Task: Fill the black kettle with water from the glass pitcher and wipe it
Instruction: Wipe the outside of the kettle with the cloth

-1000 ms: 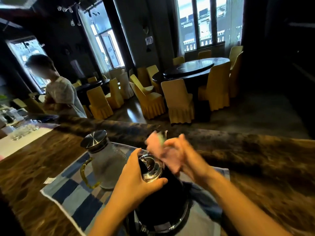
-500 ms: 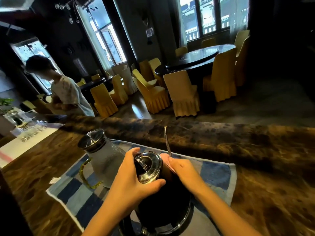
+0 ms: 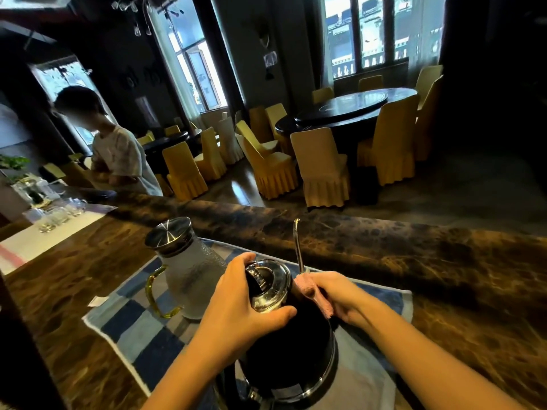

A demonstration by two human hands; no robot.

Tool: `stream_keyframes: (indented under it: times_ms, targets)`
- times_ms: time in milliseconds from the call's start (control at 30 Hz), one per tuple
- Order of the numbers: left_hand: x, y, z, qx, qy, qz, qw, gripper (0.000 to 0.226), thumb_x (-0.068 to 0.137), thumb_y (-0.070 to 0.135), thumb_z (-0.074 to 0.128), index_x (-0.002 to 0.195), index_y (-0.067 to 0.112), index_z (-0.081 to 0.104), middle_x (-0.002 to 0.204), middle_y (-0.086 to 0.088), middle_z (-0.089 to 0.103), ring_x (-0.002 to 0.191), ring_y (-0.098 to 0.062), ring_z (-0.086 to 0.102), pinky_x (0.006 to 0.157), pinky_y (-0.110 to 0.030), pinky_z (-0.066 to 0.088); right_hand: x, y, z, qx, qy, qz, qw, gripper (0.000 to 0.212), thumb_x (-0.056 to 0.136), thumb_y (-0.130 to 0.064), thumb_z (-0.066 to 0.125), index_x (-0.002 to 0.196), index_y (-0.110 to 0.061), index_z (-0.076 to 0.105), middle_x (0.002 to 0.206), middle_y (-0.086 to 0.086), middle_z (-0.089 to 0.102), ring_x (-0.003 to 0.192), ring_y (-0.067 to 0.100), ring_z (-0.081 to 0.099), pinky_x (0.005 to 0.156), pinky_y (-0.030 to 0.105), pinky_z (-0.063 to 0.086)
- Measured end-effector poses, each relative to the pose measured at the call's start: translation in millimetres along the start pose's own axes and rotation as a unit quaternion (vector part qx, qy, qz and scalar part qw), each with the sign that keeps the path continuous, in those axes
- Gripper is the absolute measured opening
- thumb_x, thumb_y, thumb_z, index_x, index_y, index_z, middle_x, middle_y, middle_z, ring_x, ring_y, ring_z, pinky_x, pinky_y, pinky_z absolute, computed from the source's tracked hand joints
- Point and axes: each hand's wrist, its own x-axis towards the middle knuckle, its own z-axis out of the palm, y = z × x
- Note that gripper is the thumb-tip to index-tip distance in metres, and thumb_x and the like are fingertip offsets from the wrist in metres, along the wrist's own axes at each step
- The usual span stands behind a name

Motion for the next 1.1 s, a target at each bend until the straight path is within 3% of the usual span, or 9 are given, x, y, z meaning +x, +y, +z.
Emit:
stream_keyframes:
  times_ms: [67,133,233,400,533,700,833,1000,1100]
  targets:
    - [-0.1,1.1,-0.2,-0.002,0.002,0.003,1.000,0.083,0.046,0.061,0.071,0.116,0.047,0.030,0.119,0.022,0.046,0.113,0.001,0.048,0.097,-0.020,0.044,10.2,-5.0,5.0,0.034,-0.020,0.013,0.999,0.016,0.094,-0.011,0.054,0.086,-0.001,0.064,0.073,0.012,0.068,0.070,0.020,0.065,0.073,0.029,0.055]
    - [-0.4,2.3,-0.6,-0.012,0.005,0.002,1.000,0.072,0.046,0.058,0.074,0.105,0.054,0.032,0.113,0.027,0.046,0.108,0.010,0.047,0.086,-0.009,0.042,20.1,-2.7,12.5,0.057,-0.021,0.019,0.998,0.022,0.091,-0.015,0.059,0.104,0.001,0.067,0.089,0.016,0.072,0.085,0.026,0.070,0.083,0.037,0.057]
    - [0.1,1.9,-0.6,-0.022,0.002,-0.005,1.000,0.071,0.047,0.055,0.076,0.102,0.056,0.032,0.112,0.029,0.046,0.105,0.014,0.046,0.077,-0.004,0.039,27.3,-1.0,17.7,0.091,0.001,-0.003,0.996,0.034,0.095,-0.029,0.055,0.114,-0.003,0.064,0.067,0.008,0.069,0.064,0.021,0.064,0.064,0.029,0.052]
    - [-0.1,1.7,-1.2,-0.023,-0.001,-0.005,1.000,0.073,0.045,0.059,0.074,0.105,0.056,0.033,0.113,0.028,0.047,0.108,0.009,0.047,0.082,-0.009,0.040,24.0,-12.7,16.0,0.217,-0.042,0.031,0.975,0.056,0.097,-0.051,0.035,0.106,-0.002,0.060,0.077,0.019,0.067,0.067,0.026,0.064,0.062,0.035,0.049]
    - [-2.6,3.6,-3.3,-0.023,-0.004,-0.005,1.000,0.070,0.046,0.060,0.073,0.102,0.062,0.031,0.109,0.034,0.046,0.107,0.018,0.043,0.079,-0.005,0.039,41.5,-22.2,17.8,0.187,-0.016,0.033,0.982,0.082,0.095,-0.065,0.012,0.106,0.002,0.058,0.052,0.007,0.043,0.044,0.017,0.045,0.047,0.026,0.041]
    - [-3.0,3.6,-3.1,-0.015,-0.014,-0.009,1.000,0.073,0.045,0.063,0.070,0.105,0.059,0.029,0.114,0.033,0.042,0.114,0.004,0.044,0.089,-0.013,0.039,54.0,-42.3,13.4,0.077,-0.047,-0.016,0.996,0.091,0.089,-0.070,0.002,0.089,0.000,0.060,0.035,0.000,0.034,0.032,0.012,0.030,0.048,0.026,0.026]
    - [-0.2,2.8,-2.9,-0.012,-0.020,-0.009,1.000,0.082,0.044,0.066,0.068,0.115,0.052,0.028,0.119,0.028,0.043,0.118,0.000,0.044,0.098,-0.022,0.043,49.9,-70.9,15.9,0.096,-0.058,-0.051,0.992,0.093,0.087,-0.073,0.002,0.092,-0.004,0.064,0.037,-0.002,0.031,0.033,0.011,0.026,0.050,0.027,0.020]
    - [1.5,1.5,-2.2,-0.009,-0.020,-0.007,1.000,0.084,0.044,0.067,0.068,0.116,0.050,0.027,0.119,0.027,0.043,0.118,0.000,0.045,0.098,-0.024,0.044,44.2,-81.2,16.8,0.216,-0.027,-0.044,0.975,0.080,0.094,-0.066,0.012,0.099,-0.004,0.063,0.059,0.008,0.052,0.056,0.020,0.049,0.063,0.035,0.042]
    - [1.3,1.3,-2.5,-0.012,-0.019,-0.005,1.000,0.077,0.044,0.065,0.069,0.109,0.055,0.029,0.116,0.030,0.043,0.116,0.002,0.045,0.097,-0.022,0.044,45.5,-60.7,17.8,0.081,0.052,-0.059,0.994,0.045,0.104,-0.035,0.029,0.087,-0.007,0.060,0.073,0.010,0.058,0.073,0.023,0.059,0.076,0.037,0.049]
